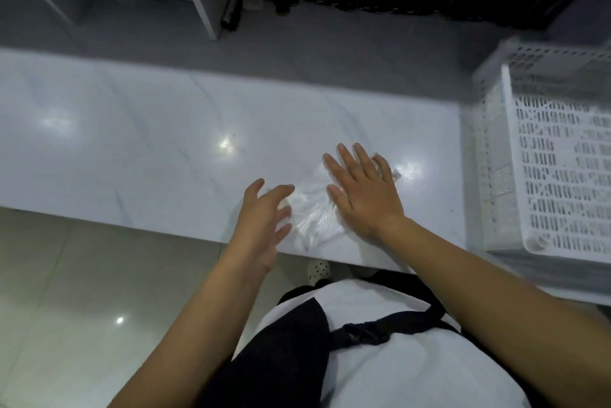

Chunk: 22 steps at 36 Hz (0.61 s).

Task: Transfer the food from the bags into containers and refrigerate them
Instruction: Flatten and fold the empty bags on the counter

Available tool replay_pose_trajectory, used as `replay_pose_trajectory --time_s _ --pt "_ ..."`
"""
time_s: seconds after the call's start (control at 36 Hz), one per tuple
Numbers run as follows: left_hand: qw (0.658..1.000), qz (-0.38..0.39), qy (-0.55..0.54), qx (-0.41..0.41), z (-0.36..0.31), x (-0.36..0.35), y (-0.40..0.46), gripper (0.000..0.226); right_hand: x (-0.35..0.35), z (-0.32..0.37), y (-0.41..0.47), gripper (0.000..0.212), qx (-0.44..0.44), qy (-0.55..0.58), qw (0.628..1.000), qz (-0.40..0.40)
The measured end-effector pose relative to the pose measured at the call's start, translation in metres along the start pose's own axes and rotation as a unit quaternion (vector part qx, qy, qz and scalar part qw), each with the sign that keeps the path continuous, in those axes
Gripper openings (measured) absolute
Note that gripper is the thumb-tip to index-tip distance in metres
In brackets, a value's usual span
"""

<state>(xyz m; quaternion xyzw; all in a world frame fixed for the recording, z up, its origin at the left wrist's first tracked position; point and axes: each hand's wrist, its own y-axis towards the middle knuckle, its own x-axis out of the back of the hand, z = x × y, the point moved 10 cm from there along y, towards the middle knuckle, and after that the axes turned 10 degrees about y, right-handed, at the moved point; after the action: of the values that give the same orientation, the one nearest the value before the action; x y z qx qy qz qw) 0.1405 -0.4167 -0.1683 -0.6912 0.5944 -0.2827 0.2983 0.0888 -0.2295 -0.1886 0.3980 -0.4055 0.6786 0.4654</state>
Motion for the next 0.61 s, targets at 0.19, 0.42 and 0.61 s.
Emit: replay_pose_trajectory --time_s 0.19,0.42,0.61 --pt "0.989 0.028 0.14 -0.02 0.001 0.007 0.018 0.06 0.0 0.0 0.0 0.058 -0.002 -0.005 1.0 -0.002" --pt "0.872 -0.055 0.43 -0.226 -0.032 -0.013 0.006 0.016 0.002 0.003 -0.002 0.058 -0.002 -0.018 1.0 0.0" --pt "0.921 -0.032 0.299 -0.248 -0.057 -0.013 0.002 0.008 0.047 0.006 -0.027 0.063 -0.013 0.074 0.992 -0.104"
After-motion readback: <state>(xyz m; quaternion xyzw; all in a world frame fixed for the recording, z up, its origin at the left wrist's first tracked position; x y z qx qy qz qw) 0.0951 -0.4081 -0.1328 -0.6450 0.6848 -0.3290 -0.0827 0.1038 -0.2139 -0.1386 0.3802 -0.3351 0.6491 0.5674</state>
